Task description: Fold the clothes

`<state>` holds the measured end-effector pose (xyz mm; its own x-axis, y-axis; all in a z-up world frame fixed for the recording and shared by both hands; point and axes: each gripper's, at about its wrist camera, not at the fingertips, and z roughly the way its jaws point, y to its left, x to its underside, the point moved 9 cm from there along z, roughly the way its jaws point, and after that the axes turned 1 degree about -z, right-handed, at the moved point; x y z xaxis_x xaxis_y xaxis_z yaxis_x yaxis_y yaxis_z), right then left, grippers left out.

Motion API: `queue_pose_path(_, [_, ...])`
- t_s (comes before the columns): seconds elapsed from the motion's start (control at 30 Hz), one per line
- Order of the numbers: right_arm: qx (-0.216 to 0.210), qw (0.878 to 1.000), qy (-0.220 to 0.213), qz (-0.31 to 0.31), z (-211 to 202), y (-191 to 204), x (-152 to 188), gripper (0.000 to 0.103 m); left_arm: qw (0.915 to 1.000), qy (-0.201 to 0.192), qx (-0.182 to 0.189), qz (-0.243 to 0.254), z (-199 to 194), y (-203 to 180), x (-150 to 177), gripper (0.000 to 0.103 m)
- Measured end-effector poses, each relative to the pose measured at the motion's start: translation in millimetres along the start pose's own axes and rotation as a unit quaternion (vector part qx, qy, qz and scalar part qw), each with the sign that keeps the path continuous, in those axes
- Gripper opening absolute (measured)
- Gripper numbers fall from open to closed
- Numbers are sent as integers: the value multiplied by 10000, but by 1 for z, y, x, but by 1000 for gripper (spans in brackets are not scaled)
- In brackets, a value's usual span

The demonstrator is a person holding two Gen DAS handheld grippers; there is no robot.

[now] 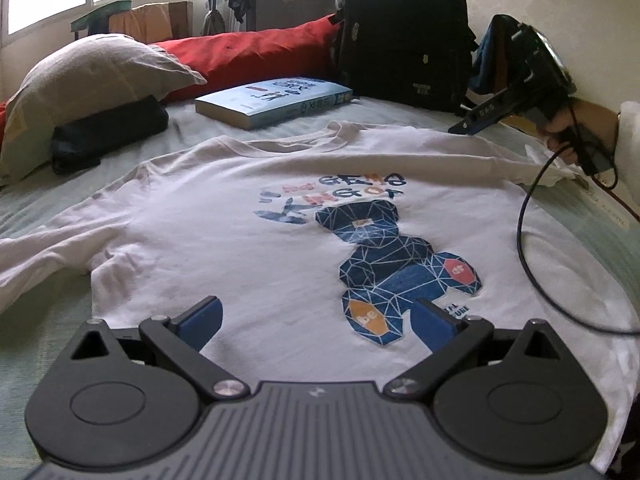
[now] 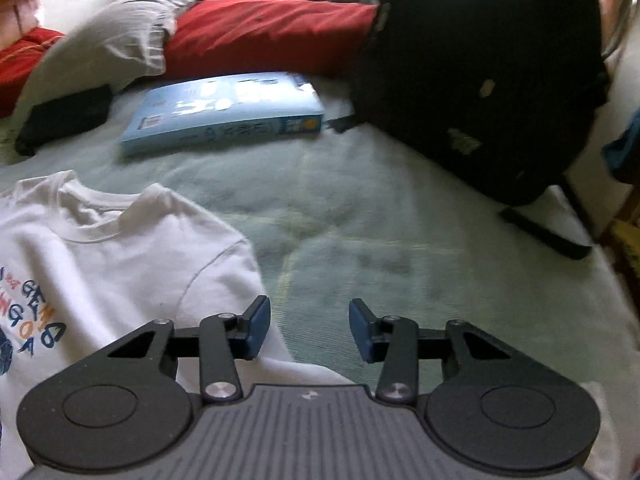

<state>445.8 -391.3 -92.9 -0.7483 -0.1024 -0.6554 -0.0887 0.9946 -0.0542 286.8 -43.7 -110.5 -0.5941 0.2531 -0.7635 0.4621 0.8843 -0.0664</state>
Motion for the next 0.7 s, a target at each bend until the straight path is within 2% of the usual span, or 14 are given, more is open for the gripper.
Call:
queue_pose_path(0.1, [-138,9996,-34,-228,8,15,10,49,10000,68,-35,13,4,0,2,100])
queue_pose_path(0.27, [154,9954,-205,-927,9,36,18,49,9999,118,-95,76,8,-1,5,100])
queue_pose_path(0.33, [102,9946,-208,-1009,11,38,14,49,9998,126,-95,78,9,-1,5,100])
queue_pose_path(0.4, [-96,9971,-57,-756,19,36,9,49,9998,131,-96,79,9,-2,6,100])
queue_pose_path(0.47, [-234,9979,144,-584,24,37,10,40,9999,130,-85,73,9,-1,6,100])
queue_pose_path(0.5, [-321,9975,159,-601,23,40,10,18,9999,129,-79,64,9,-1,6,100])
queue_pose_path(0.53, [-368,9973,151,-621,20,43,9,5,9999,128,-72,56,9,-1,6,100])
queue_pose_path(0.6, [-107,9968,26,-790,18,43,3,4,9999,115,-70,49,9,0,5,100])
queue_pose_path(0.7, [165,9978,-136,-628,22,31,-18,4,9999,95,-57,33,8,0,5,100])
